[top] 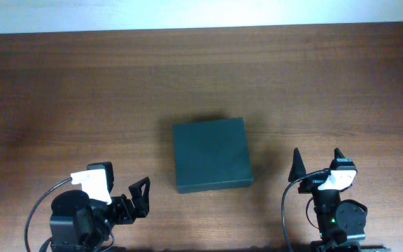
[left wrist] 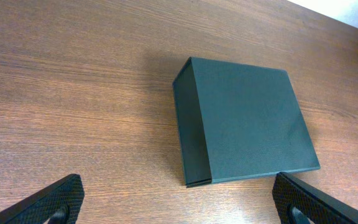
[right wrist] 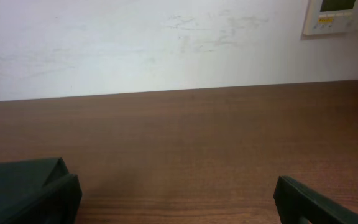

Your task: Pack container

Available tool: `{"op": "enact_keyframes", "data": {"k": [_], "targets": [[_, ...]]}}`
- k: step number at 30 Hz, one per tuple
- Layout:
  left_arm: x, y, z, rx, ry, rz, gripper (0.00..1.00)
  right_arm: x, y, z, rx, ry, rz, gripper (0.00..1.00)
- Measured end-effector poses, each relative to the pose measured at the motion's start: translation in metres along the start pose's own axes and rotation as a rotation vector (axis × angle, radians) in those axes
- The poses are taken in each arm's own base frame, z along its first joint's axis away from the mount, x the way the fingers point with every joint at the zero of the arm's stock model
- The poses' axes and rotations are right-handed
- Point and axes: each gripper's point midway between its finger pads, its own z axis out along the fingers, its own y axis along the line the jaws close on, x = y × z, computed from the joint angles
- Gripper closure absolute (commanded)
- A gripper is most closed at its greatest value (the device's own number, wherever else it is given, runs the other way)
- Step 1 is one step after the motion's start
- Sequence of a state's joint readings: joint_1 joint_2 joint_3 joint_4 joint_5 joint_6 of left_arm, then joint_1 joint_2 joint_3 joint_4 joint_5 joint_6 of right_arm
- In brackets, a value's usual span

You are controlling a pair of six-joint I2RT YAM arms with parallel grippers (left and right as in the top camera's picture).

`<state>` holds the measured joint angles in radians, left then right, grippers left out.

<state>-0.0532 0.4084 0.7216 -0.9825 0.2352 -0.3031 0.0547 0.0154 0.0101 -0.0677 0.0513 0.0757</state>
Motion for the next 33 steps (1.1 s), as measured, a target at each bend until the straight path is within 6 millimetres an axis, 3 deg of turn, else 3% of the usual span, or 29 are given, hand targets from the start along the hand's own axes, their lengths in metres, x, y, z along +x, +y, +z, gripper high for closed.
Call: {"op": "enact_keyframes", "data": {"k": [23,28,33], "targets": [[0.001,0.007,0.0,-0.039,0.001,-0.003,0.01,0.0,0.0,0.0,0.0,0.0,0.0,0.01],[-0.041,0.0,-0.004,-0.033,-0.178,0.128,0.01,0.0,0.0,0.0,0.0,0.0,0.0,0.01],[-0.088,-0.02,-0.031,-0.007,-0.428,0.326,0.01,0.0,0.0,0.0,0.0,0.0,0.0,0.01]]}}
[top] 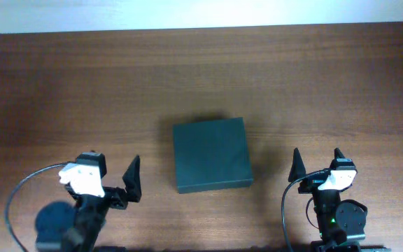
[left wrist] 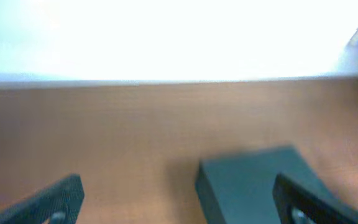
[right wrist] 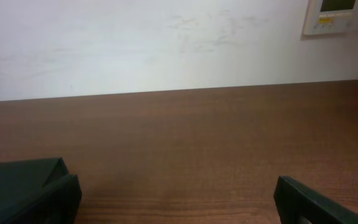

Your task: Pack container

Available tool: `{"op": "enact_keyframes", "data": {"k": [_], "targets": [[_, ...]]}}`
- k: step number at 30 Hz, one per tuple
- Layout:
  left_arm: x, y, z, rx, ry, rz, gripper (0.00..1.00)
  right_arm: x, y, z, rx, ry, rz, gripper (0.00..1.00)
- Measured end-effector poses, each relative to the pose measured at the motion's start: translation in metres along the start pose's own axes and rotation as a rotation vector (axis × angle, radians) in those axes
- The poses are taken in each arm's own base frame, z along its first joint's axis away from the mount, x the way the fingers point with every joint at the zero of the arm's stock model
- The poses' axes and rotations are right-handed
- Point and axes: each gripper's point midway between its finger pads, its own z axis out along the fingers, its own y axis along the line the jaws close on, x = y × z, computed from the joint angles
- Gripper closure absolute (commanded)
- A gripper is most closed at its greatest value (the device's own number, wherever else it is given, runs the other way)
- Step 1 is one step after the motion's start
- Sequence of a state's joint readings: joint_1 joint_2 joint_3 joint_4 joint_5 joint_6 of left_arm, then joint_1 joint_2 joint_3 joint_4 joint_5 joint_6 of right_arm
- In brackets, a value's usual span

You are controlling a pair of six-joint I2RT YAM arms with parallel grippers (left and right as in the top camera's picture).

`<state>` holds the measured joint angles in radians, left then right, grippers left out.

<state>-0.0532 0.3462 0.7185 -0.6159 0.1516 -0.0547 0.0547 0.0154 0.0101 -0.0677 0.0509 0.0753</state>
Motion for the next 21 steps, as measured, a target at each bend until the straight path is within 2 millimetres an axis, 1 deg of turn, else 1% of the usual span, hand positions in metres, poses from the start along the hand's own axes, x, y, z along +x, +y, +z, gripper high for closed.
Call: {"op": "enact_keyframes", "data": {"k": [7,10,12,15,18,21], "targets": [[-0.043,-0.004,-0.03,-0.018,-0.242,0.181,0.01,0.0,0.0,0.0,0.0,0.0,0.0,0.01],[-0.054,-0.001,-0.037,-0.053,-0.347,0.221,0.01,0.0,0.0,0.0,0.0,0.0,0.0,0.01],[-0.056,0.003,-0.037,-0.074,-0.402,0.242,0.01,0.0,0.0,0.0,0.0,0.0,0.0,0.01],[-0.05,0.005,-0.031,-0.08,-0.45,0.264,0.01,0.0,0.0,0.0,0.0,0.0,0.0,0.01],[-0.044,0.004,-0.024,-0.067,-0.486,0.28,0.01,0.0,0.0,0.0,0.0,0.0,0.0,0.01],[-0.043,0.003,-0.02,-0.058,-0.538,0.297,0.01,0.0,0.0,0.0,0.0,0.0,0.0,0.01]]}}
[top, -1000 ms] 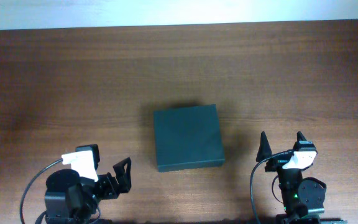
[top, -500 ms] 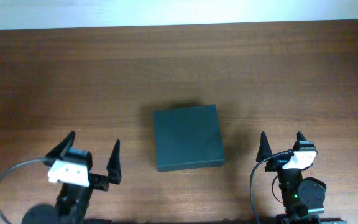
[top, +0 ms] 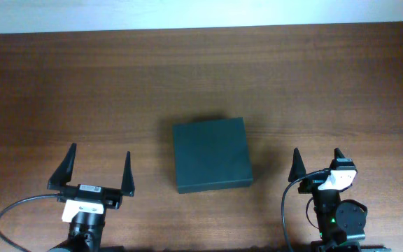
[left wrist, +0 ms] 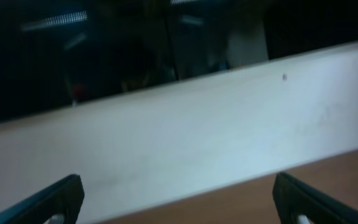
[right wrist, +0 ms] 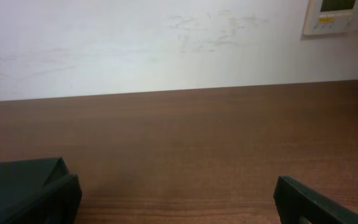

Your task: Pack container

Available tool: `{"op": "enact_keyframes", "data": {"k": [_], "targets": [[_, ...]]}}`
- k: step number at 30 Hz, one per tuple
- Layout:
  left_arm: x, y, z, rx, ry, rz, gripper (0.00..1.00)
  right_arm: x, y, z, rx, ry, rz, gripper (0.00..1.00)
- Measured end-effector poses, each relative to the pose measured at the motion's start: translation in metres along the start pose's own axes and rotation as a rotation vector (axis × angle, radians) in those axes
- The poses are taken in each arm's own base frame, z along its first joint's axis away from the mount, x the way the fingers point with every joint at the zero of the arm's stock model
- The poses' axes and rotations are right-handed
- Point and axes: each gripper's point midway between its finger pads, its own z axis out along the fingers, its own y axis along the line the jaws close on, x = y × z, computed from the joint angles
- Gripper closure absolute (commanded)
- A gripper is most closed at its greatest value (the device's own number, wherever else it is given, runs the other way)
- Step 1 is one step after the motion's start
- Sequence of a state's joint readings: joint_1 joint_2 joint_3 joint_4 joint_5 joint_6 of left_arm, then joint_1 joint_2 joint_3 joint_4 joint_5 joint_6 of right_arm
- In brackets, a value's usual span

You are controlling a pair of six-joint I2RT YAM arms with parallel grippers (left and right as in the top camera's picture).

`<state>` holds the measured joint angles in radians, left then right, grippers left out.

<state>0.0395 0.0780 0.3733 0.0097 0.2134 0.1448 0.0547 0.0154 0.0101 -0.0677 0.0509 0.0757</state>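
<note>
A dark green closed box [top: 211,154] lies flat in the middle of the wooden table [top: 201,77]. My left gripper [top: 98,165] stands open at the front left, its fingers wide apart and pointing away from me, empty. In the left wrist view the left gripper [left wrist: 176,199] faces the white wall and the box is out of sight. At the front right my right gripper [top: 317,160] is open and empty; a corner of the box [right wrist: 17,177] shows at the left of the right wrist view, beside the right gripper [right wrist: 176,199].
A white wall [right wrist: 142,43] runs along the table's far edge, with a panel [right wrist: 340,15] on it at the upper right. Black cables [top: 19,210] loop near both arm bases.
My left gripper has swung to face straight toward the far wall, its fingers now upright and level. Its camera shows wall instead of the box. The right arm and box are unchanged.
At first my left gripper pointed right, looking down on the box from the front left. Then it had turned partway, with the box low in its view. Now it points at the far wall. The right gripper stayed open and still throughout.
</note>
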Motion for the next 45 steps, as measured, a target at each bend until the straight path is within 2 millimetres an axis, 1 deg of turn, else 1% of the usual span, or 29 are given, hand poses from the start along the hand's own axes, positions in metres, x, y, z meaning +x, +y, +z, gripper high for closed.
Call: {"op": "enact_keyframes", "data": {"k": [2,5,9,13,16,20,29,34,38,45], "targets": [[0.002,-0.001,0.001,0.001,-0.026,0.008,0.01,0.0,0.0,0.0,0.0,0.0,0.0,0.01],[0.011,-0.003,0.003,0.003,-0.05,0.016,0.01,0.0,0.0,0.0,0.0,0.0,0.0,0.01],[0.033,-0.006,0.004,0.008,-0.047,0.016,0.01,0.0,0.0,0.0,0.0,0.0,0.0,0.01],[0.054,-0.01,0.001,0.009,-0.04,0.014,0.01,0.0,0.0,0.0,0.0,0.0,0.0,0.01],[0.07,-0.012,0.001,0.008,-0.011,-0.014,0.01,0.0,0.0,0.0,0.0,0.0,0.0,0.01],[0.084,-0.009,0.001,-0.016,0.02,-0.058,0.01,0.0,0.0,0.0,0.0,0.0,0.0,0.01],[0.126,0.002,-0.004,-0.105,0.17,-0.11,0.01,0.0,0.0,0.0,0.0,0.0,-0.001,0.01],[0.159,0.001,-0.011,-0.118,0.295,-0.127,0.01,0.0,0.0,0.0,0.0,0.0,0.0,0.01],[0.181,-0.003,-0.019,-0.116,0.387,-0.139,0.01,0.0,0.0,0.0,0.0,0.0,-0.001,0.01],[0.183,-0.001,-0.02,-0.129,0.395,-0.137,0.01,0.0,0.0,0.0,0.0,0.0,-0.001,0.01]]}}
